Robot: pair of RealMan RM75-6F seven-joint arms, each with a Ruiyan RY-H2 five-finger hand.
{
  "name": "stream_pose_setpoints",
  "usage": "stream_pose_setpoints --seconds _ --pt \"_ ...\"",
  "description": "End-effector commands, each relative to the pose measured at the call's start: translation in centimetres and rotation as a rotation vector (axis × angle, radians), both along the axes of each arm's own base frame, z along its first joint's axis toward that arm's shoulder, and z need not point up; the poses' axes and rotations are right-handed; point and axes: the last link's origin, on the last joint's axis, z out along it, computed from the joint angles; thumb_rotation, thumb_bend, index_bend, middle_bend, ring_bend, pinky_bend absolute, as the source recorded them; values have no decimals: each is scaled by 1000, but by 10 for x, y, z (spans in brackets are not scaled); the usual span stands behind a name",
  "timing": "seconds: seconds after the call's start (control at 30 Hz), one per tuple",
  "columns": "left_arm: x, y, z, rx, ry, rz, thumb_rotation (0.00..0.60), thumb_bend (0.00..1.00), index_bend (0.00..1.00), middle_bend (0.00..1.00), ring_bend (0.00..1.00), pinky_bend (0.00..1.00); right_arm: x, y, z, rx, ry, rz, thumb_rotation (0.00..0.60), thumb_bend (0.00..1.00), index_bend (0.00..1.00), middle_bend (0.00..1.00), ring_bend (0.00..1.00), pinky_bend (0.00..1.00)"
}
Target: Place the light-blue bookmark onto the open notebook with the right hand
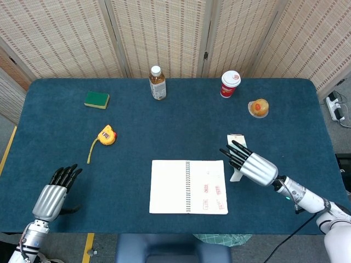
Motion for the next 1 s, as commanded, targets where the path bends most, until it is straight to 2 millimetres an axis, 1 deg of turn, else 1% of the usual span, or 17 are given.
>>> stream_pose_setpoints --seconds 0.03,0.23,0.37,0.5,0.7,0.93,1.0 --pt "1 -1 1 3 -5 -2 600 142 54 15 0 0 23 -2 -10 36 2 64 600 202 434 54 29 0" --pt "1 -1 5 6 -20 -5 600 141 54 16 0 0 61 5 -34 91 13 152 600 201 433 55 28 0" --pt "1 -2 7 7 -31 -3 600 141 54 15 0 0 77 12 -51 144 13 144 600 202 433 54 22 0" --pt "0 -2 11 16 -44 2 600 142 54 15 0 0 88 21 -65 181 7 129 600 201 433 54 18 0" --pt "0 -4 17 17 -64 0 600 142 54 15 0 0 89 32 -74 209 7 95 600 202 432 55 13 0" --pt "0 -6 20 9 -83 -1 600 142 55 17 0 0 79 41 -74 196 31 44 600 201 430 54 8 0" --pt "0 -6 21 5 -87 -3 600 143 55 31 0 0 76 42 -76 197 36 29 600 202 430 54 7 0"
